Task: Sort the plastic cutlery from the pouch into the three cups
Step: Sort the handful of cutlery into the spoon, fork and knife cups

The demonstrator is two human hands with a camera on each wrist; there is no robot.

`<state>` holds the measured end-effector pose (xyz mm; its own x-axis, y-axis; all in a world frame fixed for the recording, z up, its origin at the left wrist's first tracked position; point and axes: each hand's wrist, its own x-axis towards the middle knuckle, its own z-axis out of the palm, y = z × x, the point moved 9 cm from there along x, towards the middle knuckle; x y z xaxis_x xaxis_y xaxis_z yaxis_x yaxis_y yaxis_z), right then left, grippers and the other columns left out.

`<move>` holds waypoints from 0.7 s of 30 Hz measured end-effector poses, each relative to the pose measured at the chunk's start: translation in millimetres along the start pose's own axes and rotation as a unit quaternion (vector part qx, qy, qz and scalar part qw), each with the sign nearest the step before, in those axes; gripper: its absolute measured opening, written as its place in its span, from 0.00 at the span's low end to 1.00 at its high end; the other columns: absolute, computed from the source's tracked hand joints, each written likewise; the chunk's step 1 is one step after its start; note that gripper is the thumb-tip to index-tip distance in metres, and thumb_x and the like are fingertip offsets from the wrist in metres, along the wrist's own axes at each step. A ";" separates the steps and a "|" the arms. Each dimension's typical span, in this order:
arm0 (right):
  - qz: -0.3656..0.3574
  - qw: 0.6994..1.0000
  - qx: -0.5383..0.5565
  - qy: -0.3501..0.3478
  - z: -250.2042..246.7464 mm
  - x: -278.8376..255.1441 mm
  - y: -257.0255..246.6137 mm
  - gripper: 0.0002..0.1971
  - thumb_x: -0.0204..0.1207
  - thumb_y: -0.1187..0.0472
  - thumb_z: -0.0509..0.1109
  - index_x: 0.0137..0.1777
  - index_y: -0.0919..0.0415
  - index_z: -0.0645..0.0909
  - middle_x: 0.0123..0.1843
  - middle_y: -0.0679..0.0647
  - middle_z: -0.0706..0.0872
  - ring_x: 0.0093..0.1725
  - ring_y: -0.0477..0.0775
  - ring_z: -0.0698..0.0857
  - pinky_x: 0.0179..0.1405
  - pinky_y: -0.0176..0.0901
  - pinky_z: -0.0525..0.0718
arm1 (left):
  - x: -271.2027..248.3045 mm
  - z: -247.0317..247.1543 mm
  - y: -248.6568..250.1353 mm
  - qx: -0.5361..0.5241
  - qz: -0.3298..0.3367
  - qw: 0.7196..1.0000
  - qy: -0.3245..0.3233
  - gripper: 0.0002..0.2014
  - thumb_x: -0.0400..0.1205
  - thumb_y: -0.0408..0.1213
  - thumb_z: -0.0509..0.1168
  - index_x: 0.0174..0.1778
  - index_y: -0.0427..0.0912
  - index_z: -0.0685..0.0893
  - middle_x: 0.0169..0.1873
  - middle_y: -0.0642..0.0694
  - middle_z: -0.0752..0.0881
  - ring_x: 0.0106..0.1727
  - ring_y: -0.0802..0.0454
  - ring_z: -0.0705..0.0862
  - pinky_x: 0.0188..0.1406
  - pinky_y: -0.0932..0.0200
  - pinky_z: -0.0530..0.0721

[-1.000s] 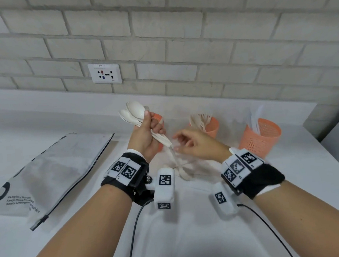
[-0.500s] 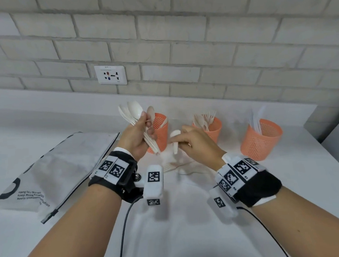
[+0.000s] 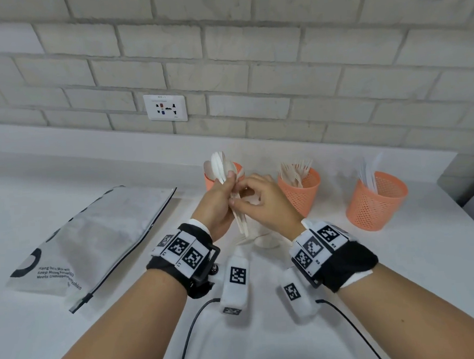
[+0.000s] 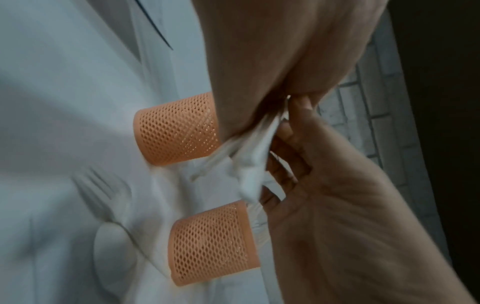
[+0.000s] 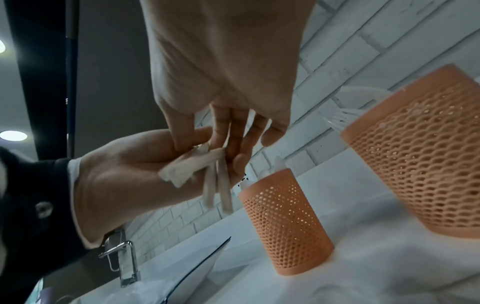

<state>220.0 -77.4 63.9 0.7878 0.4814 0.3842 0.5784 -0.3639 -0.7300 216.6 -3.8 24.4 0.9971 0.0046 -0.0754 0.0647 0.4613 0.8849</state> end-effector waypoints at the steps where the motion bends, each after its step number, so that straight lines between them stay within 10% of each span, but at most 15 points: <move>1: 0.025 1.000 0.011 -0.010 1.2 2.0 4.9 0.09 0.68 0.64 0.75 0.48 0.62 0.81 0.48 0.55 0.83 0.51 0.49 0.75 0.45 0.21 0.72 | -1.2 2.4 0.2 0.020 -0.003 1.000 -0.006 0.17 0.88 0.44 0.48 0.68 0.41 0.72 0.48 0.45 0.85 0.47 0.54 0.86 0.52 0.60 0.85; 5: 0.094 0.993 0.059 -0.048 5.5 8.2 11.3 0.18 0.71 0.70 0.68 0.57 0.60 0.68 0.45 0.55 0.82 0.37 0.45 0.79 0.32 0.27 0.76 | -5.7 11.5 2.8 0.160 0.000 0.987 -0.017 0.17 0.88 0.46 0.48 0.68 0.45 0.71 0.52 0.48 0.84 0.53 0.56 0.84 0.54 0.59 0.84; 10: 0.147 0.970 0.195 -0.015 6.8 15.4 22.6 0.38 0.78 0.69 0.62 0.82 0.54 0.44 0.64 0.49 0.75 0.62 0.49 0.79 0.61 0.36 0.81 | 0.1 9.4 17.5 0.308 -0.009 0.951 -0.028 0.21 0.85 0.45 0.56 0.74 0.51 0.65 0.64 0.44 0.79 0.63 0.46 0.81 0.56 0.53 0.82; 13: 0.184 0.955 0.226 0.056 -10.5 30.9 44.7 0.26 0.79 0.68 0.62 0.76 0.59 0.60 0.54 0.56 0.83 0.53 0.55 0.85 0.60 0.55 0.84 | 12.7 -23.9 50.1 0.352 0.076 0.930 0.080 0.22 0.80 0.39 0.66 0.70 0.49 0.70 0.64 0.45 0.77 0.58 0.47 0.82 0.48 0.58 0.79; 16: 0.181 0.951 0.231 0.096 -26.1 50.8 48.7 0.07 0.81 0.69 0.59 0.58 0.64 0.70 0.35 0.53 0.80 0.34 0.47 0.82 0.49 0.47 0.83 | 23.3 -58.4 65.3 0.420 0.122 0.883 0.169 0.34 0.73 0.40 0.74 0.73 0.46 0.65 0.68 0.42 0.72 0.59 0.48 0.78 0.55 0.54 0.79; 21: 0.135 0.929 0.325 0.118 -13.5 88.2 36.9 0.05 0.81 0.68 0.61 0.50 0.58 0.73 0.39 0.52 0.80 0.44 0.52 0.83 0.53 0.44 0.83 | 52.1 -63.6 39.1 0.505 0.059 0.851 0.134 0.63 0.60 0.48 0.82 0.82 0.45 0.44 0.78 0.39 0.58 0.80 0.43 0.59 0.76 0.43 0.66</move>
<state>313.6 -59.2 78.5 0.9543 0.2270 0.1943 0.1632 0.1488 -0.9753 268.7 71.0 25.9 0.9632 0.2623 0.0595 0.0995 -0.5529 0.8273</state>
